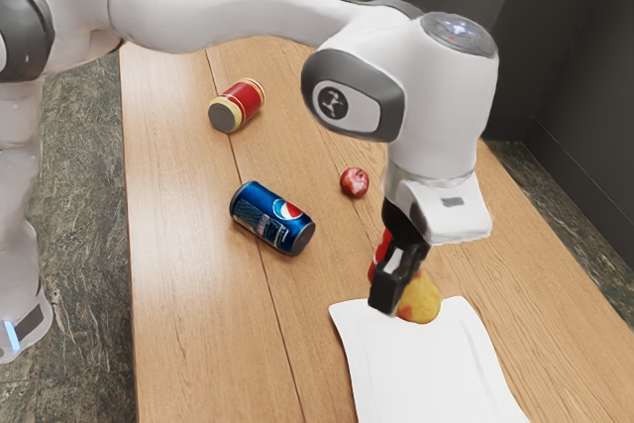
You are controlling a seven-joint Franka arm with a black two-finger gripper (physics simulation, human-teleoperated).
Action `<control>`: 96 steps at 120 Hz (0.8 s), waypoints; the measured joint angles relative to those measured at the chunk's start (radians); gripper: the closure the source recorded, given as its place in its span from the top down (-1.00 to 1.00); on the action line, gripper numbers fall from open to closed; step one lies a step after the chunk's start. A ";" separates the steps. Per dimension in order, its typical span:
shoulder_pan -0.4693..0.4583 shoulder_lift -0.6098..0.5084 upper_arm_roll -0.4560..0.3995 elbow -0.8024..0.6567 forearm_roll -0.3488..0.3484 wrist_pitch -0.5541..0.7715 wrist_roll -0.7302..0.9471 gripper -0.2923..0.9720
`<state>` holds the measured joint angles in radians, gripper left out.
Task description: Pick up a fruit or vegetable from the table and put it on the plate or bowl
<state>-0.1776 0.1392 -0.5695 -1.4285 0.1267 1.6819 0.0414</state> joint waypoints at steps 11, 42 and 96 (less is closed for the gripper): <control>0.014 0.015 0.005 0.009 0.015 0.004 -0.004 -0.04; 0.030 0.152 0.045 0.096 0.051 0.007 -0.014 -0.04; 0.033 0.228 0.077 0.133 0.060 0.010 -0.017 0.45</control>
<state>-0.1442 0.3677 -0.4924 -1.2952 0.1869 1.6921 0.0240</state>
